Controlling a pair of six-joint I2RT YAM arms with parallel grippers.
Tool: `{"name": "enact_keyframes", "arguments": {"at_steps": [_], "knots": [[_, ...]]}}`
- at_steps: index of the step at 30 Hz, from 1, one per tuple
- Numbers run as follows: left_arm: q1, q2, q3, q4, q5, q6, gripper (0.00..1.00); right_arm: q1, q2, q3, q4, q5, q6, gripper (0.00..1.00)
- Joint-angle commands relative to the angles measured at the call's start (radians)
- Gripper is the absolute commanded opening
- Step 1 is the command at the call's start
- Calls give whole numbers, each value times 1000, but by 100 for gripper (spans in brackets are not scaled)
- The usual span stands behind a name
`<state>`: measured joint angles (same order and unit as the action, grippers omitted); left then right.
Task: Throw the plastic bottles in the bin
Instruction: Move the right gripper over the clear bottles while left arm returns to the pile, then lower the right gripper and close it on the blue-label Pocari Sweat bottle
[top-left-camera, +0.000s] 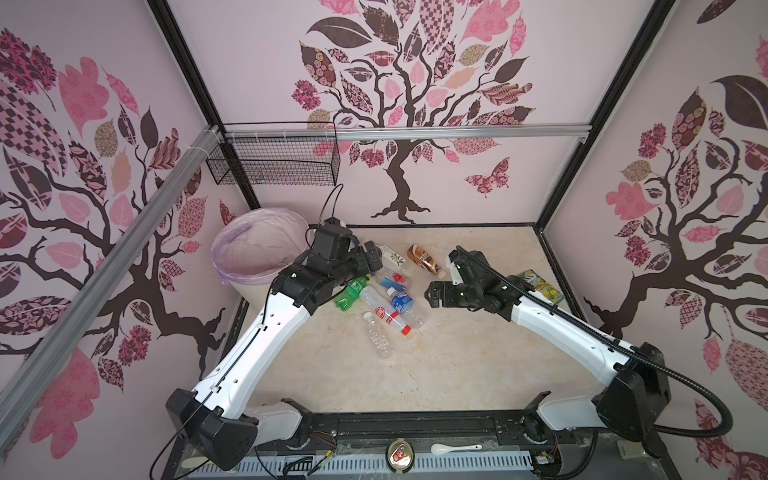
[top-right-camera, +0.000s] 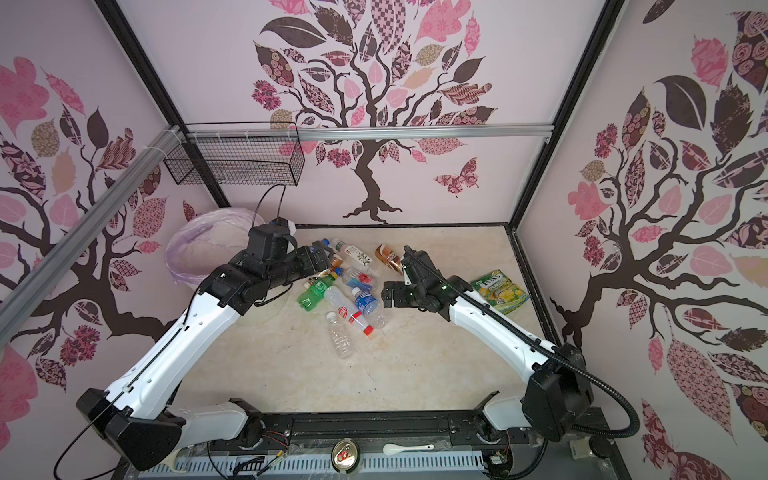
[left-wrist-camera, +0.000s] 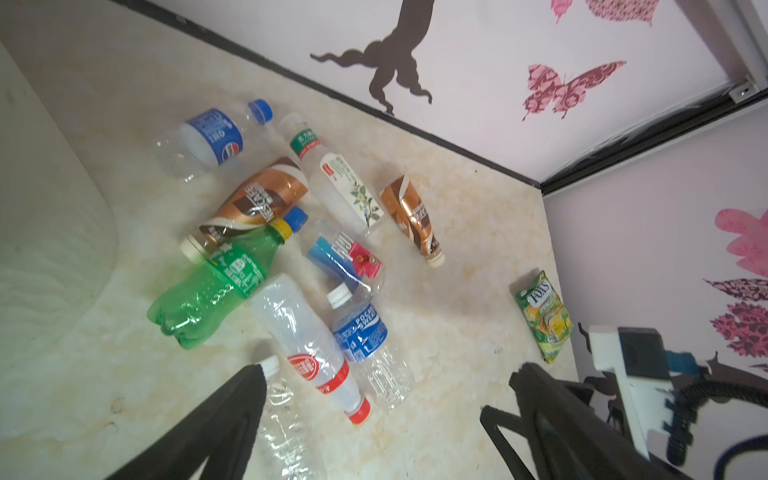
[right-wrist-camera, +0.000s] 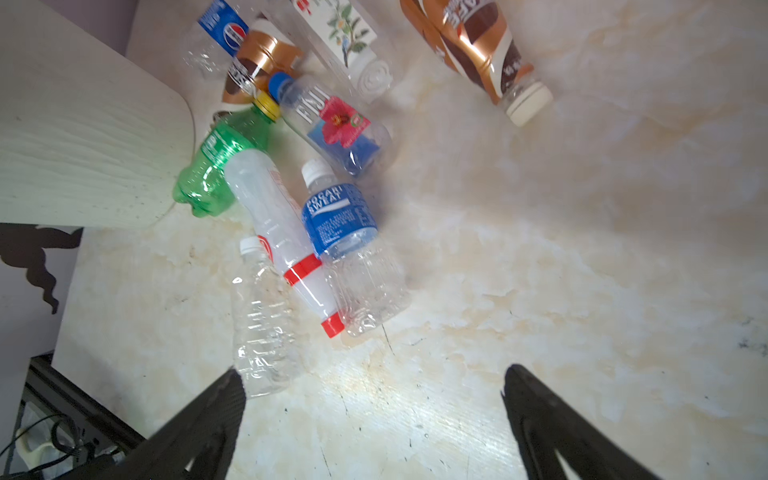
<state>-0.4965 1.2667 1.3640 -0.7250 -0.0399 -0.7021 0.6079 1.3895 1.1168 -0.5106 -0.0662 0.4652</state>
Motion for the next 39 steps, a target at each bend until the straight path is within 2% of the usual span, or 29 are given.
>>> {"name": "enact_keyframes", "arguments": {"at_steps": [1,8,17,24,33,39], "knots": [[0,-23,-102,85,101,-46,98,16,59,-5,55,-16,-9,100],[-1,-4,-230,93,206,-121,98,68,189,10,85,-10,-43,99],[0,-39,-339,91,206,-179,98,88,371,75,64,-25,-116,96],[0,-70,-384,101,188,-223,98,88,414,86,75,-28,-155,91],[4,-84,-359,48,174,-186,98,88,478,103,93,-29,-159,84],[15,-90,-372,65,186,-202,98,88,487,101,96,-28,-160,75]]}}
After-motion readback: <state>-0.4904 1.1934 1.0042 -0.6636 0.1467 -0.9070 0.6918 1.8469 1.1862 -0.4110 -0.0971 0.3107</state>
